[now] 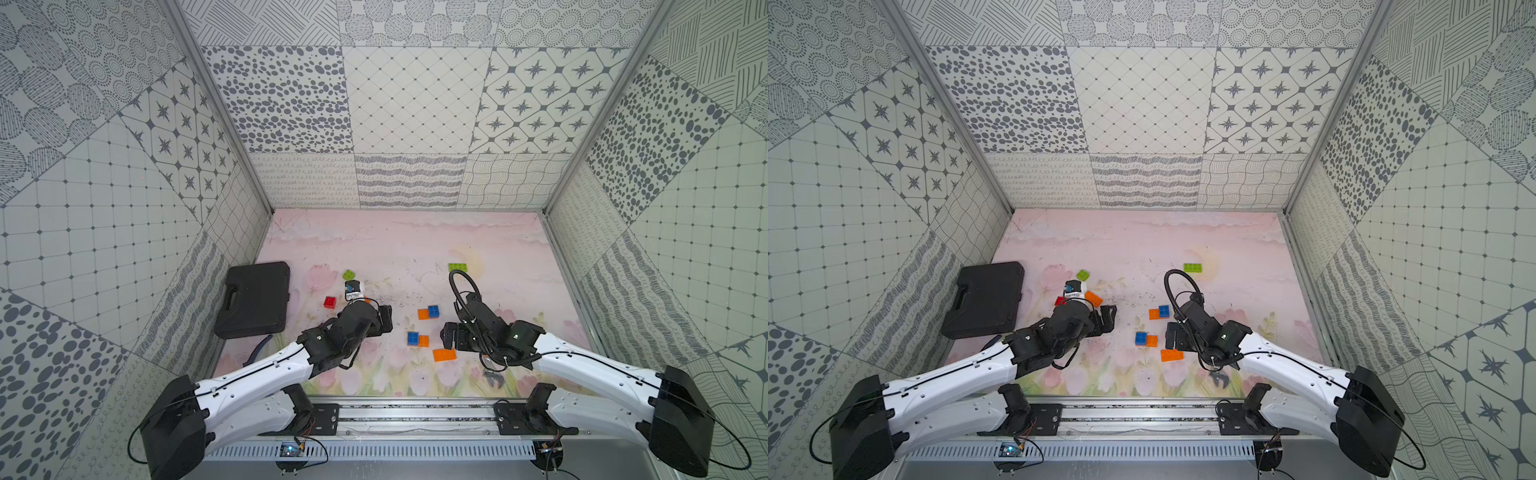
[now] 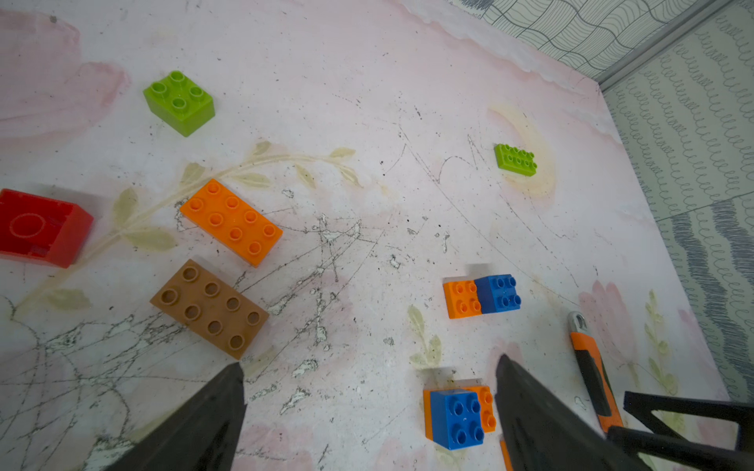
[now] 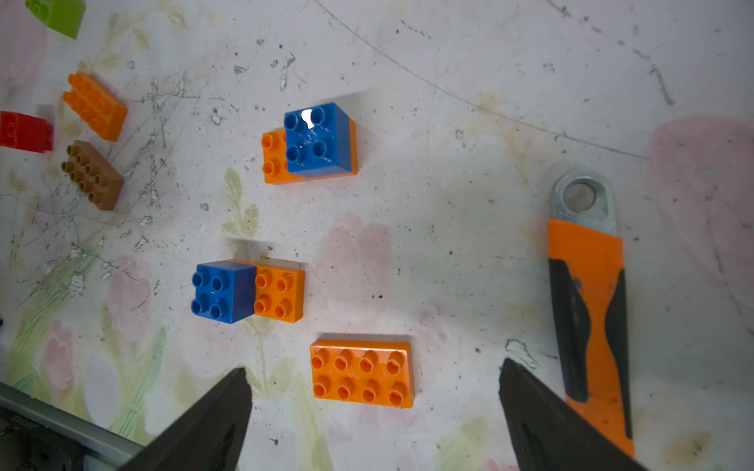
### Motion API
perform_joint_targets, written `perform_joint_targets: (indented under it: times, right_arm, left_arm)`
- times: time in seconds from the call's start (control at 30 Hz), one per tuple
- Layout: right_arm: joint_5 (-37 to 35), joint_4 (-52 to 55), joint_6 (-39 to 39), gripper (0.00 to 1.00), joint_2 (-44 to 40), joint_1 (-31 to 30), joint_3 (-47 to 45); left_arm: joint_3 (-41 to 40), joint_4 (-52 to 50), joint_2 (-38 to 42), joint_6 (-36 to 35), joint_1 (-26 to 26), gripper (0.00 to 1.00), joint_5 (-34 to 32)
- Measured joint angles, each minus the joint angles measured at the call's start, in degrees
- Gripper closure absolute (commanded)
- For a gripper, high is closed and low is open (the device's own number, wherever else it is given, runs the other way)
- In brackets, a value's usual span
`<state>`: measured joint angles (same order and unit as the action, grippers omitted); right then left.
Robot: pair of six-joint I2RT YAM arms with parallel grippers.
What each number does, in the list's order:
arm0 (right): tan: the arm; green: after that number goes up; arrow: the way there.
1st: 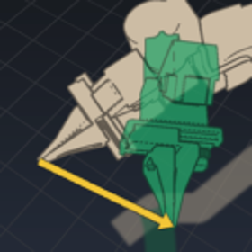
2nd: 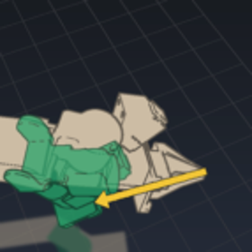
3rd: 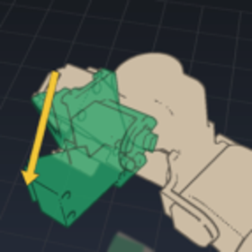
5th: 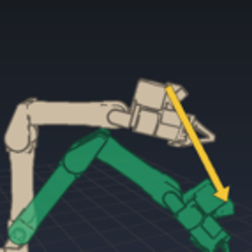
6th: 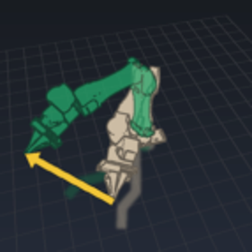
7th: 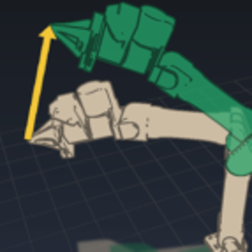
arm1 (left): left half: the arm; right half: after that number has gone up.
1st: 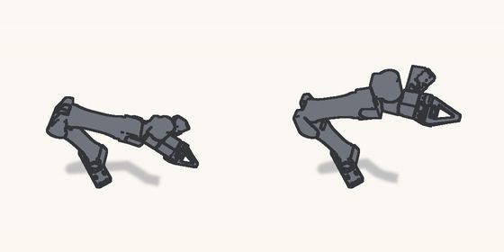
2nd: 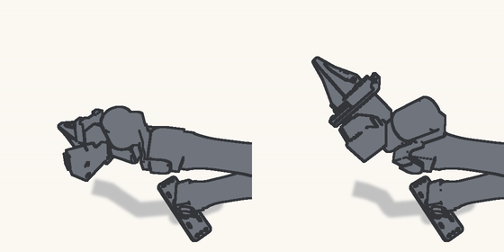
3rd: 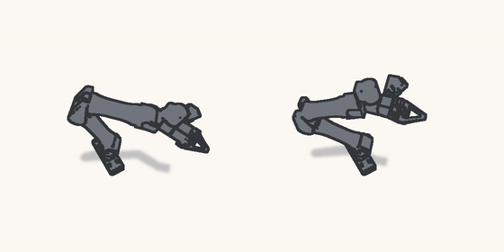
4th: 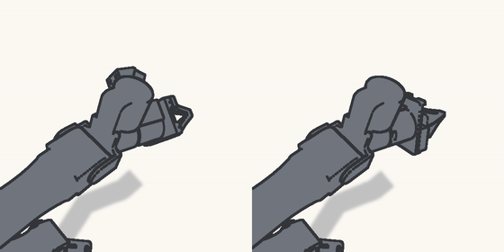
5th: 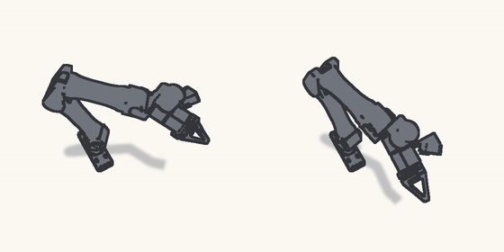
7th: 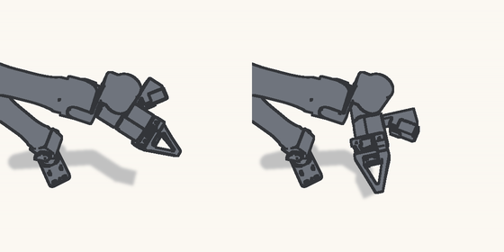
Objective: Assemble the number 5 with lego
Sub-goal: Pick up the lego brick from the center of the board.
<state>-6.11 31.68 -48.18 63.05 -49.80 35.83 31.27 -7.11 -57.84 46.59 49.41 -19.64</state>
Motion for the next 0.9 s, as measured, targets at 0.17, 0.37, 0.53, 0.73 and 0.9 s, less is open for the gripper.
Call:
perform_joint_targets:
  times: [0.17,0.37,0.53,0.73,0.9]
  right_arm:
    - [2.38,0.57,0.42,0.05,3.37,-0.94,0.92]
    - [2.82,2.21,0.33,0.05,6.49,-2.69,2.36]
    - [2.21,4.74,0.66,0.05,9.44,-3.41,5.68]
    - [1.27,6.38,0.31,0.05,9.53,-3.65,6.47]
    - [1.36,6.49,-0.11,0.04,9.53,-3.65,6.47]
  left_arm:
    - [1.51,-0.02,-2.64,1.66,-1.55,0.01,2.43]
    - [1.9,-0.22,-4.46,2.91,-2.8,0.01,4.61]
    - [2.78,-1.29,-5.31,3.15,-3.34,0.01,5.9]
    - [2.34,-1.2,-5.38,3.85,-3.43,0.01,6.86]
    - [1.46,-1.16,-4.68,3.91,-3.43,0.01,7.37]
